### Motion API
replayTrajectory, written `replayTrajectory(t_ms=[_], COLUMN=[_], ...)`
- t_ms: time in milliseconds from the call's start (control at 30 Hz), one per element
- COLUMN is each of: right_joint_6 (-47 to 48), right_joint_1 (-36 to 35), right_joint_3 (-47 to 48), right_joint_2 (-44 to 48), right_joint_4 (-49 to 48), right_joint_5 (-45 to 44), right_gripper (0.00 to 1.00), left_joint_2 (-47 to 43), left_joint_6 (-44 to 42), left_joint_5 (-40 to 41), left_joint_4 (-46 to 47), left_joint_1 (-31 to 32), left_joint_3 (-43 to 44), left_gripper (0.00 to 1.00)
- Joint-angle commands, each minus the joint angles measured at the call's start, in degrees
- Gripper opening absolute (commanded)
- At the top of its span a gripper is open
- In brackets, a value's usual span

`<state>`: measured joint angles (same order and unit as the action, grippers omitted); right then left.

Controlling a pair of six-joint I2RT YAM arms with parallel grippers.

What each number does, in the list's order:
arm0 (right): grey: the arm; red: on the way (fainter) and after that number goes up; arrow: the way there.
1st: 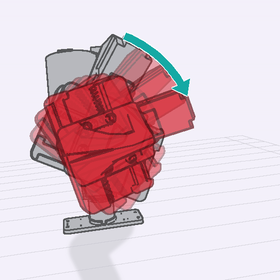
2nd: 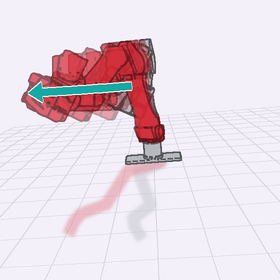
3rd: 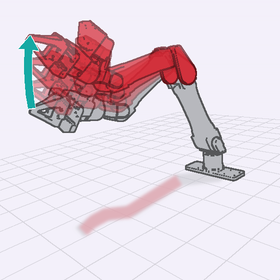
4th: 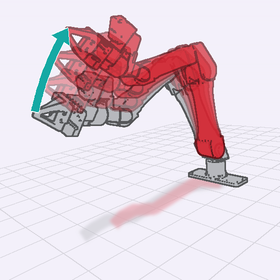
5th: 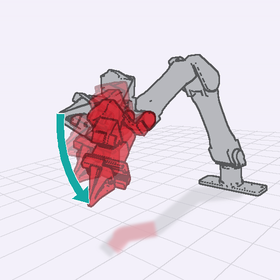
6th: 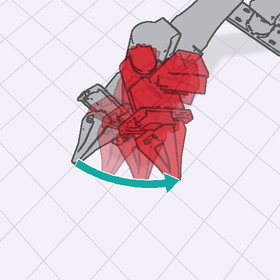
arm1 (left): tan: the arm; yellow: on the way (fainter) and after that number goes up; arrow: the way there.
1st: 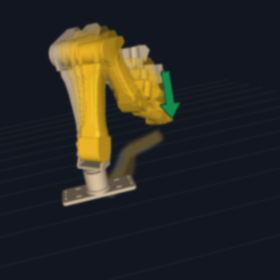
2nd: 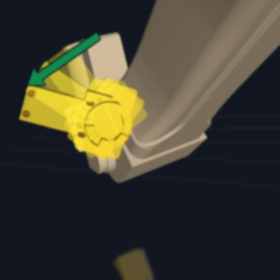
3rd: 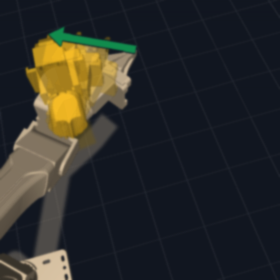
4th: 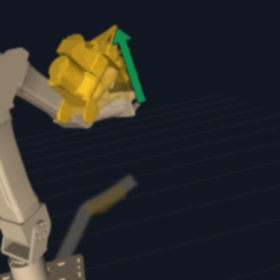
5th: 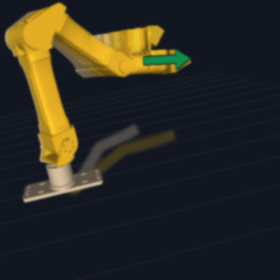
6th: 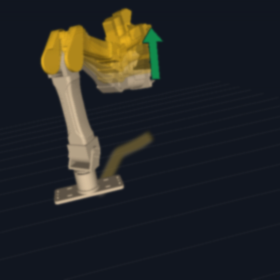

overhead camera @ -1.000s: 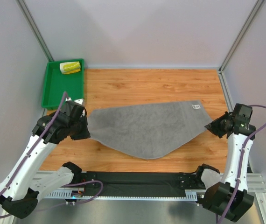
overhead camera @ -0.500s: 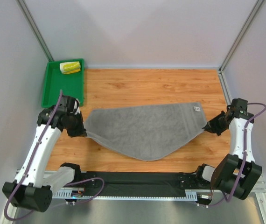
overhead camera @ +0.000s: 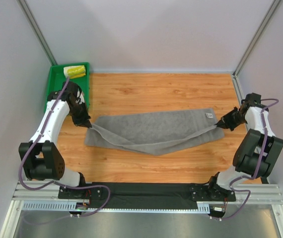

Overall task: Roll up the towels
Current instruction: Fold the towel

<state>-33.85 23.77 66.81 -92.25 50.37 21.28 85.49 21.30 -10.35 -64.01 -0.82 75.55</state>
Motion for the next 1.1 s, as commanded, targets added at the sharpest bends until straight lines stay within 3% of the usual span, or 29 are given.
replayTrajectory(t_ms=[0, 533, 1067], right_joint_6=[-0.34, -2.72, -4.3], right_joint_1=[-0.74, -3.47, -5.4], right_joint_3=[5.43, 23.19, 36.01], right_joint_2=[-3.89, -18.23, -30.7], right_joint_4=[-2.73, 0.17, 1.93], right_joint_5=[1.66, 0.26, -0.54], right_gripper=[0.0, 0.0, 0.0], left_joint_2=[3.18, 20.49, 30.6], left_joint_6=[-1.52, -1.96, -0.38], left_joint_5=[0.94, 6.13, 9.55], left_joint_4=[1.78, -1.12, -1.12], left_joint_1=[-0.76, -1.91, -1.99], left_joint_3=[6.61, 22.35, 29.03], left_gripper=[0.0, 0.0, 0.0])
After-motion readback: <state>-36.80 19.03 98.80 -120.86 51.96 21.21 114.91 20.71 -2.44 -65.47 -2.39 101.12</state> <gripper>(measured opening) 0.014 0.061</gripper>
